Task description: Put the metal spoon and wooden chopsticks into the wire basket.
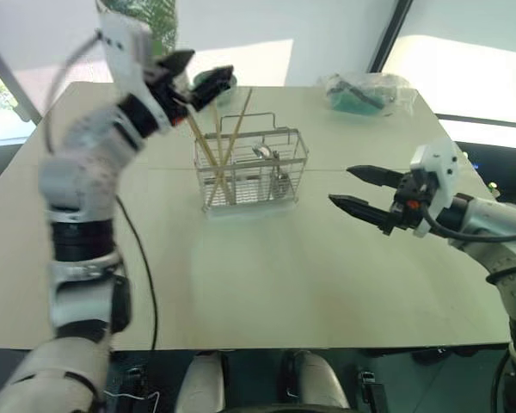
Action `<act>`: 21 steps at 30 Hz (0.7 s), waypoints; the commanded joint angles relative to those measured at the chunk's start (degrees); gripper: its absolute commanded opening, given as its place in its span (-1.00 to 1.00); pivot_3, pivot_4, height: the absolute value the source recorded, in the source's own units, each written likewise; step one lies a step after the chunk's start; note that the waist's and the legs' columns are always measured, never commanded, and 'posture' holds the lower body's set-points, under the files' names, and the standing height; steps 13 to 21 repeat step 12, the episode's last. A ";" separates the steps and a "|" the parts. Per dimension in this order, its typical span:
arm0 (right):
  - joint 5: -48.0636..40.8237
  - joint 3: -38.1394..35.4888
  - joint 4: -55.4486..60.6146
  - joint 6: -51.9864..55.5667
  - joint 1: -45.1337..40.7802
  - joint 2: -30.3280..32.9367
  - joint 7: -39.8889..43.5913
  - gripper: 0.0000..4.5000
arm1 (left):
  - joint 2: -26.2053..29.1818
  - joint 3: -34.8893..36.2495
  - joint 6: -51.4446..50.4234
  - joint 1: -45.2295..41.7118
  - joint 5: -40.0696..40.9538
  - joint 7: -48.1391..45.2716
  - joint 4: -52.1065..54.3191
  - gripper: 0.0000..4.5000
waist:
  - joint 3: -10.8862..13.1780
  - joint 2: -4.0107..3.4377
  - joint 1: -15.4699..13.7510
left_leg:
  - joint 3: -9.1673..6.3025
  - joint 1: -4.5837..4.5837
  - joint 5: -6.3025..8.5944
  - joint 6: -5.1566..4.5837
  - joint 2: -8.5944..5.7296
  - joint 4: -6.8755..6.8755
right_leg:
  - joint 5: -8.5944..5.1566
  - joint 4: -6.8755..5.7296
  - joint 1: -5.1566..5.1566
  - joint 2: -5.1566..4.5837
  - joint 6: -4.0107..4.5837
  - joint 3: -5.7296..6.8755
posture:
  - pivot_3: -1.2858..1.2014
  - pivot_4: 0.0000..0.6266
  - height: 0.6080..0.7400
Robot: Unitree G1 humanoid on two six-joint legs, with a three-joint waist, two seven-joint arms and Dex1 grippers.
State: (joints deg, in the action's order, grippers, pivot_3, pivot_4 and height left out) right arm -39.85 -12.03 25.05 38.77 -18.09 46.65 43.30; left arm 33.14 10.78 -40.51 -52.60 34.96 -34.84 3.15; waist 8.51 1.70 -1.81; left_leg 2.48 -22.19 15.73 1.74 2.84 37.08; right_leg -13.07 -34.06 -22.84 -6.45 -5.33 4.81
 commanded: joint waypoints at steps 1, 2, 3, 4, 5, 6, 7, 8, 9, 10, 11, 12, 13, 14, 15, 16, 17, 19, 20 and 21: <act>2.30 -0.09 -2.04 -3.25 -1.70 1.38 2.53 0.52 | 9.46 0.63 -3.14 1.52 2.07 -9.94 3.16 0.97 | 0.01 -0.09 0.06 | 0.02 0.01 0.00 0.00 -0.01 0.00 | -0.03 0.02 0.01 -0.01 0.06 0.00 | 0.03 -0.52 0.65; 2.75 0.07 -2.93 -3.73 -2.17 1.47 3.18 0.52 | 13.19 0.55 -2.50 3.70 1.48 -13.50 3.24 0.97 | 0.02 -0.13 0.14 | 0.02 0.01 0.00 0.00 -0.01 -0.01 | -0.04 0.04 0.01 -0.01 0.06 0.00 | 0.03 -0.52 0.65; 3.09 0.15 -3.78 -4.19 -2.56 1.56 3.79 0.52 | 16.16 0.59 -1.91 5.74 0.97 -16.20 3.23 0.97 | 0.03 -0.17 0.26 | 0.03 0.01 0.00 0.00 -0.01 -0.01 | -0.04 0.03 0.01 -0.01 0.07 0.00 | 0.03 -0.52 0.65; 3.40 0.23 -4.61 -4.58 -2.99 1.64 4.35 0.52 | 19.08 0.96 -2.31 8.07 1.07 -18.58 3.35 0.97 | 0.04 -0.18 0.34 | 0.04 0.03 0.00 0.00 -0.01 -0.01 | -0.05 0.03 0.00 -0.01 0.08 0.00 | 0.03 -0.52 0.65; 3.74 0.33 -5.30 -4.98 -3.31 1.70 4.87 0.52 | 21.35 1.48 -2.54 10.15 1.42 -20.52 3.71 0.97 | 0.06 -0.20 0.47 | 0.04 0.02 0.00 0.00 0.00 -0.01 | -0.05 0.02 -0.01 -0.01 0.09 0.00 | 0.03 -0.52 0.65; 4.16 0.53 -5.84 -5.43 -3.58 1.79 5.42 0.52 | 23.45 2.25 -2.33 12.57 1.60 -22.34 4.59 0.97 | 0.08 -0.19 0.49 | 0.04 0.01 0.00 0.00 0.01 -0.01 | -0.06 0.03 -0.02 -0.01 0.11 0.00 | 0.03 -0.52 0.65; 4.47 0.69 -6.23 -5.74 -3.82 1.79 5.88 0.52 | 25.17 2.90 -2.25 14.70 1.74 -23.72 5.44 0.97 | 0.09 -0.19 0.50 | 0.03 0.00 0.00 0.01 0.02 0.00 | -0.07 0.03 -0.03 -0.01 0.12 0.00 | 0.03 -0.52 0.65; 4.66 0.86 -6.54 -5.97 -4.04 1.77 6.25 0.52 | 26.36 3.53 -1.80 16.57 1.79 -24.81 6.23 0.97 | 0.10 -0.18 0.51 | 0.03 -0.02 0.00 0.01 0.02 0.01 | -0.08 0.04 -0.04 -0.02 0.14 0.00 | 0.03 -0.52 0.65; 4.82 1.06 -6.82 -6.13 -4.37 1.68 6.54 0.52 | 27.41 4.43 -1.82 18.49 2.23 -25.80 7.09 0.97 | 0.10 -0.18 0.53 | 0.03 -0.04 0.00 0.01 0.02 0.02 | -0.09 0.05 -0.07 -0.03 0.15 0.00 | 0.03 -0.52 0.65; 4.99 1.27 -7.06 -6.24 -4.72 1.52 6.74 0.52 | 28.11 5.43 -2.41 20.06 2.98 -26.41 7.84 0.97 | 0.10 -0.18 0.58 | 0.03 -0.09 0.00 0.02 0.02 0.02 | -0.09 0.06 -0.12 -0.04 0.16 0.00 | 0.03 -0.52 0.65; 5.06 1.53 -7.23 -6.24 -5.16 1.23 6.78 0.52 | 28.40 6.38 -2.87 21.29 3.43 -26.36 8.35 0.97 | 0.11 -0.20 0.61 | 0.04 -0.12 0.00 0.02 0.02 0.01 | -0.09 0.07 -0.15 -0.06 0.16 0.00 | 0.03 -0.52 0.65; 5.13 1.68 -7.34 -6.22 -5.46 1.00 6.82 0.52 | 28.57 7.01 -3.17 22.07 3.77 -26.17 8.67 0.97 | 0.11 -0.20 0.61 | 0.05 -0.13 0.00 0.02 0.02 0.01 | -0.09 0.07 -0.19 -0.08 0.16 0.00 | 0.03 -0.52 0.65; 5.13 1.68 -7.34 -6.22 -5.46 1.00 6.82 0.52 | 28.57 7.01 -3.17 22.07 3.77 -26.17 8.67 0.97 | 0.11 -0.20 0.61 | 0.05 -0.13 0.00 0.02 0.02 0.01 | -0.09 0.07 -0.19 -0.08 0.16 0.00 | 0.03 -0.52 0.65; 5.13 1.68 -7.34 -6.22 -5.46 1.00 6.82 0.52 | 28.57 7.01 -3.17 22.07 3.77 -26.17 8.67 0.97 | 0.11 -0.20 0.61 | 0.05 -0.13 0.00 0.02 0.02 0.01 | -0.09 0.07 -0.19 -0.08 0.16 0.00 | 0.03 -0.52 0.65; 5.13 1.68 -7.34 -6.22 -5.46 1.00 6.82 0.52 | 28.57 7.01 -3.17 22.07 3.77 -26.17 8.67 0.97 | 0.11 -0.20 0.61 | 0.05 -0.13 0.00 0.02 0.02 0.01 | -0.09 0.07 -0.19 -0.08 0.16 0.00 | 0.03 -0.52 0.65; 5.13 1.68 -7.34 -6.22 -5.46 1.00 6.82 0.52 | 28.57 7.01 -3.17 22.07 3.77 -26.17 8.67 0.97 | 0.11 -0.20 0.61 | 0.05 -0.13 0.00 0.02 0.02 0.01 | -0.09 0.07 -0.19 -0.08 0.16 0.00 | 0.03 -0.52 0.65; 5.13 1.68 -7.34 -6.22 -5.46 1.00 6.82 0.52 | 28.57 7.01 -3.17 22.07 3.77 -26.17 8.67 0.97 | 0.11 -0.20 0.61 | 0.05 -0.13 0.00 0.02 0.02 0.01 | -0.09 0.07 -0.19 -0.08 0.16 0.00 | 0.03 -0.52 0.65; 5.13 1.68 -7.34 -6.22 -5.46 1.00 6.82 0.52 | 28.57 7.01 -3.17 22.07 3.77 -26.17 8.67 0.97 | 0.11 -0.20 0.61 | 0.05 -0.13 0.00 0.02 0.02 0.01 | -0.09 0.07 -0.19 -0.08 0.16 0.00 | 0.03 -0.52 0.65; 5.13 1.68 -7.34 -6.22 -5.46 1.00 6.82 0.52 | 28.57 7.01 -3.17 22.07 3.77 -26.17 8.67 0.97 | 0.11 -0.20 0.61 | 0.05 -0.13 0.00 0.02 0.02 0.01 | -0.09 0.07 -0.19 -0.08 0.16 0.00 | 0.03 -0.52 0.65; 5.13 1.68 -7.34 -6.22 -5.46 1.00 6.82 0.52 | 28.57 7.01 -3.17 22.07 3.77 -26.17 8.67 0.97 | 0.11 -0.20 0.61 | 0.05 -0.13 0.00 0.02 0.02 0.01 | -0.09 0.07 -0.19 -0.08 0.16 0.00 | 0.03 -0.52 0.65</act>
